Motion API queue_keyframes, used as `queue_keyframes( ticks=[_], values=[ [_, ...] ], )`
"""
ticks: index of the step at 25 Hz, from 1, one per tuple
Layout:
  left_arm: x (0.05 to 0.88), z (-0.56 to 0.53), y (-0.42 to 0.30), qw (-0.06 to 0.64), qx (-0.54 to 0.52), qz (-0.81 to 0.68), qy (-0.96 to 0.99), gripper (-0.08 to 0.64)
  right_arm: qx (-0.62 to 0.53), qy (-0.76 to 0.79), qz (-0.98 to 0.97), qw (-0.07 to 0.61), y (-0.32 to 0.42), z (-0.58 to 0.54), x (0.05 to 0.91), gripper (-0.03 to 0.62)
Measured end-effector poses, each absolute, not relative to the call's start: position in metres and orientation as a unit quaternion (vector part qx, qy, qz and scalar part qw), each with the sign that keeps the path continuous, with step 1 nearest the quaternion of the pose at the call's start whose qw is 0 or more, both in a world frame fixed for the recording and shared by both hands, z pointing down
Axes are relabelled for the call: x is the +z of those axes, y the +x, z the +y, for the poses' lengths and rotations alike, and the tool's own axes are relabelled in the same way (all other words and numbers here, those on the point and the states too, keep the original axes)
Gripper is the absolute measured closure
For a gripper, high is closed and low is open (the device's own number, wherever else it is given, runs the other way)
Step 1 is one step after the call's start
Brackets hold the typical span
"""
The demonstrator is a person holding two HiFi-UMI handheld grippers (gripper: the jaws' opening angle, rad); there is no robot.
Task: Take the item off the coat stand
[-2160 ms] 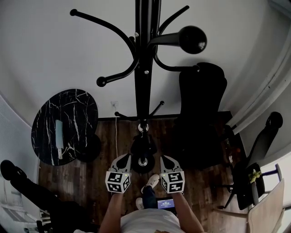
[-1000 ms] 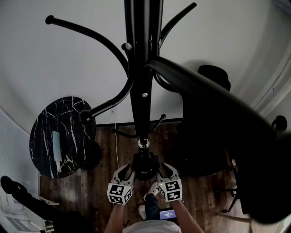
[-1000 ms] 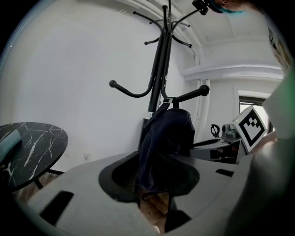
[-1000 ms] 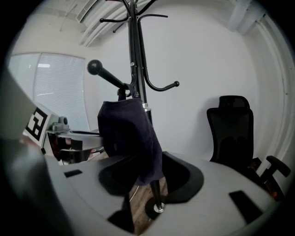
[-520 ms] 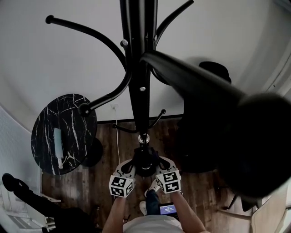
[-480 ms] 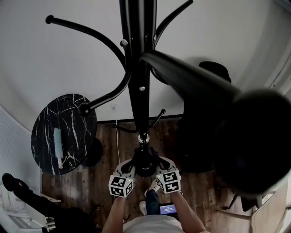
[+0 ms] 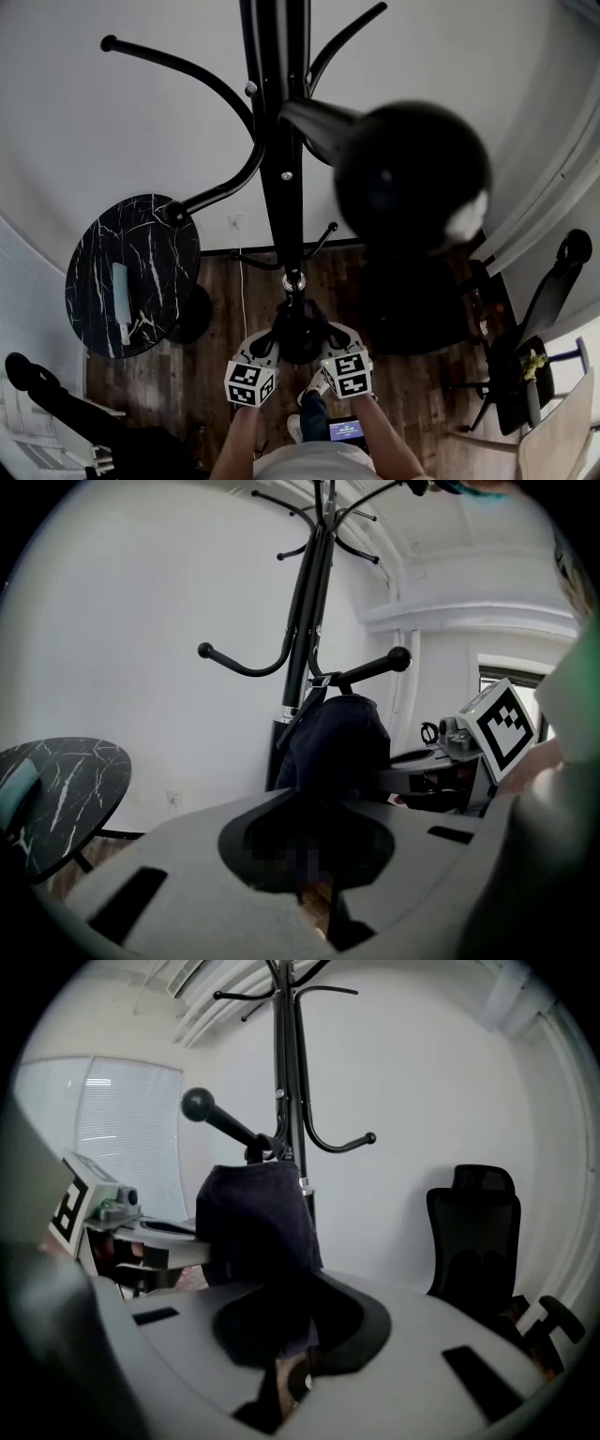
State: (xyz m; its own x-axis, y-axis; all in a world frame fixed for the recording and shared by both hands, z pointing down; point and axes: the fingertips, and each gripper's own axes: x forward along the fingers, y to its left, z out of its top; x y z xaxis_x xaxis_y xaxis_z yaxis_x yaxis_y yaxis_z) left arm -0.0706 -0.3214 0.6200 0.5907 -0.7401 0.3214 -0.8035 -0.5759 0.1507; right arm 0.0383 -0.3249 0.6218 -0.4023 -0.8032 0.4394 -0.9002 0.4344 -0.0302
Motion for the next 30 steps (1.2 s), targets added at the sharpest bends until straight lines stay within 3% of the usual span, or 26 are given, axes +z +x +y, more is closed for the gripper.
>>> queue_keyframes(
  ticks=[30],
  values=[
    [0.588, -0.266, -0.070, 0.148, 0.071, -0.439, 0.883, 0.529, 0.122, 0.519, -0.829, 0.171, 0.038, -0.276, 0.592, 0.561]
  ],
)
